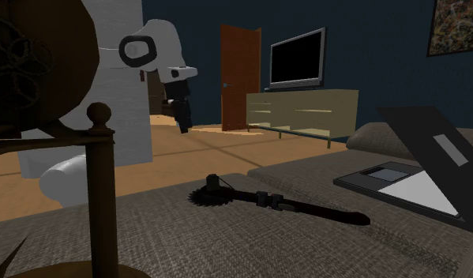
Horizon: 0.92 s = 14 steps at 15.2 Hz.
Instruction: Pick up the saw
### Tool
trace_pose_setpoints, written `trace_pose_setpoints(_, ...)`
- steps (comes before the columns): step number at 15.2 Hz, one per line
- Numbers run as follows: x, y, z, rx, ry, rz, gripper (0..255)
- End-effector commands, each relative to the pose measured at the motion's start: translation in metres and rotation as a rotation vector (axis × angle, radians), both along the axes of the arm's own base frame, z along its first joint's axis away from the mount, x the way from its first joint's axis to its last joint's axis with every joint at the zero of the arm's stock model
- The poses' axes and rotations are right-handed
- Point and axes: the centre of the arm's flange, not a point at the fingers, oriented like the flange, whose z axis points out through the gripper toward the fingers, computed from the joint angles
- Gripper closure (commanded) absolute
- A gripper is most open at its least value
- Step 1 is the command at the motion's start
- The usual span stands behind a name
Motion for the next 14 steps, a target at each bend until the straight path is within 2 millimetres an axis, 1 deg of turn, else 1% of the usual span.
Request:
trace_pose_setpoints(1,0.0,0.0,0.0,0.0,0.0,0.0,0)
trace_pose_setpoints(7,0.063,-0.042,-0.015,-0.021,0.022,-0.125,0)
trace_pose_setpoints(14,0.129,-0.101,-0.033,-0.046,0.049,-0.271,0)
